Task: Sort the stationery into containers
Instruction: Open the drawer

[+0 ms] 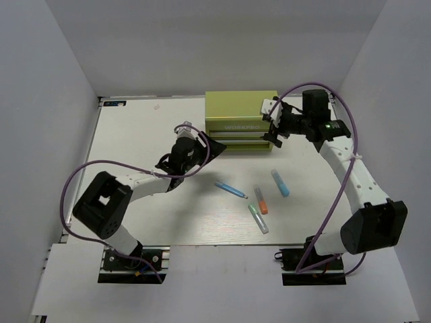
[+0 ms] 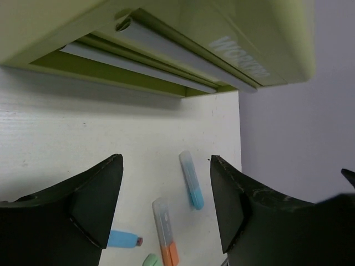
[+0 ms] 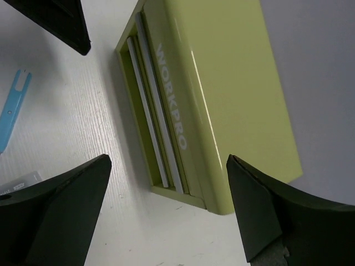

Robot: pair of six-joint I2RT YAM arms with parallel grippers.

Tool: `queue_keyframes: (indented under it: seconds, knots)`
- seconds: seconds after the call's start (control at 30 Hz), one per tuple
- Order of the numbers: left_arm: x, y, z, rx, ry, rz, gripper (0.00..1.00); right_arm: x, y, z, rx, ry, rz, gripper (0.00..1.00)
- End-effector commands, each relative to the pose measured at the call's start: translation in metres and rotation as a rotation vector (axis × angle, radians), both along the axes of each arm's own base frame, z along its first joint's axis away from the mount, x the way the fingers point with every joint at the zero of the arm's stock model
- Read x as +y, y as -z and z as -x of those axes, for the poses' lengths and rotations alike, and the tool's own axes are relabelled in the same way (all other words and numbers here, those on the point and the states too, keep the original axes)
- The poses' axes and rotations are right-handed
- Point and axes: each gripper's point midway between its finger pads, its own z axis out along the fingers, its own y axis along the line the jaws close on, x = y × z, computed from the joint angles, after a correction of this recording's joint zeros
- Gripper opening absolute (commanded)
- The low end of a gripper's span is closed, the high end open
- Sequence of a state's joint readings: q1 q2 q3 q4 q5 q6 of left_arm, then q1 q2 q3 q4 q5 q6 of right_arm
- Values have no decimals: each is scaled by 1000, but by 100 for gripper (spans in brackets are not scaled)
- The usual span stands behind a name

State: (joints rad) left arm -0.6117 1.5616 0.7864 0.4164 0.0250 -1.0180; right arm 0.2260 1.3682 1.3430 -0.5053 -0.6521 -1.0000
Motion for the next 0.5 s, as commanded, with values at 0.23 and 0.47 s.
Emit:
queue_keyframes:
  seconds: [0.23,0.47]
  knots:
    - [-21,-30,-38,-61,-249,283,68,21,10,-48,-13,73,57,89]
    - [-32,-19,-52,-45,-282,340,68,23,30,-61,-7,94,98,86]
